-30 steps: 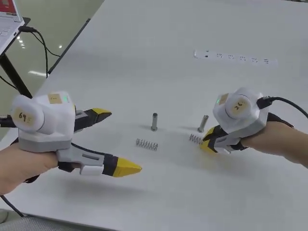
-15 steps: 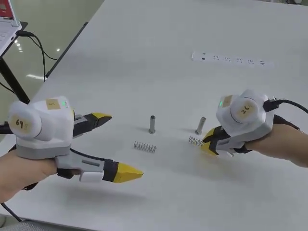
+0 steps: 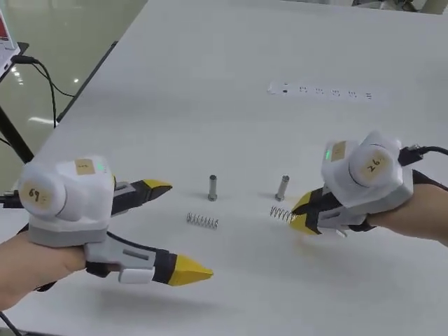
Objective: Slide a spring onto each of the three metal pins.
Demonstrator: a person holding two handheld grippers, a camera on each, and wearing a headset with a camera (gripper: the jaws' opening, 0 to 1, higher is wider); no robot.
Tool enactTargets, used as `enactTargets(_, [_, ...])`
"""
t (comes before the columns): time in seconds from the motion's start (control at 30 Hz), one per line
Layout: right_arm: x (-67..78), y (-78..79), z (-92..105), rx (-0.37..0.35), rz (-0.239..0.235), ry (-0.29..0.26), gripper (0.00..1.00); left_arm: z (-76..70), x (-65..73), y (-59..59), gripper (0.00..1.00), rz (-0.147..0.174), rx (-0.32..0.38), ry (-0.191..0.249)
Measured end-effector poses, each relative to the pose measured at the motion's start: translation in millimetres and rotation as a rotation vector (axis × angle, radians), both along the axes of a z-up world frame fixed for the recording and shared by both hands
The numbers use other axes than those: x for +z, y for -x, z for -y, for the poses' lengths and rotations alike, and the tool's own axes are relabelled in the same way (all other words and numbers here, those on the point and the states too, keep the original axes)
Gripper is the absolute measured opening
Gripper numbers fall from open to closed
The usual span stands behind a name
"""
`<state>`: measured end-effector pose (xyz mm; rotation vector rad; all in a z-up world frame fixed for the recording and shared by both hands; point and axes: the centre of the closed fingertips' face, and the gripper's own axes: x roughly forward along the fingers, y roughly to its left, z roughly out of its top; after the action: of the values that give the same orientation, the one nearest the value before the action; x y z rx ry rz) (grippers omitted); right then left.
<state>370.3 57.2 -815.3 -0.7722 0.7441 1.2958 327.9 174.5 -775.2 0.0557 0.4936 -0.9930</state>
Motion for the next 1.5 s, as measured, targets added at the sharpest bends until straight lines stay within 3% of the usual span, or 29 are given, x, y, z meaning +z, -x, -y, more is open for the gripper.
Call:
enactTargets(0.3, [8.0,15.9,-1.0,0.07,0.013,0.009,0.08,25.6,-2.2,-1.8,0.86,-0.011,-0.074,0.019])
enactTargets(0.43, [13.0,20.5,-2.2,0.085,0.017,-0.002,0.08,39.1,-4.5,2.4,0.71,-0.024,-0.145,0.038])
enactTargets(0.57, [17.6,26.2,-3.6,0.092,0.016,-0.009,0.08,54.7,-2.2,-2.0,0.66,-0.002,-0.175,0.05])
enactTargets(0.67, [21.1,29.8,-5.8,0.107,0.021,-0.013,0.08,68.1,3.4,-6.3,0.61,0.006,-0.192,0.093])
enactTargets(0.9, [31.0,35.4,-11.9,0.131,0.029,-0.031,0.08,87.7,10.9,-10.6,0.48,0.025,-0.218,0.139])
enactTargets(1.0, [32.4,36.1,-12.6,0.134,0.03,-0.036,0.08,92.1,9.7,-9.9,0.39,0.028,-0.234,0.132])
enactTargets(1.5, [39.3,40.6,-13.6,0.168,0.04,-0.05,0.08,104.7,12.5,-7.2,0.15,0.029,-0.27,0.17])
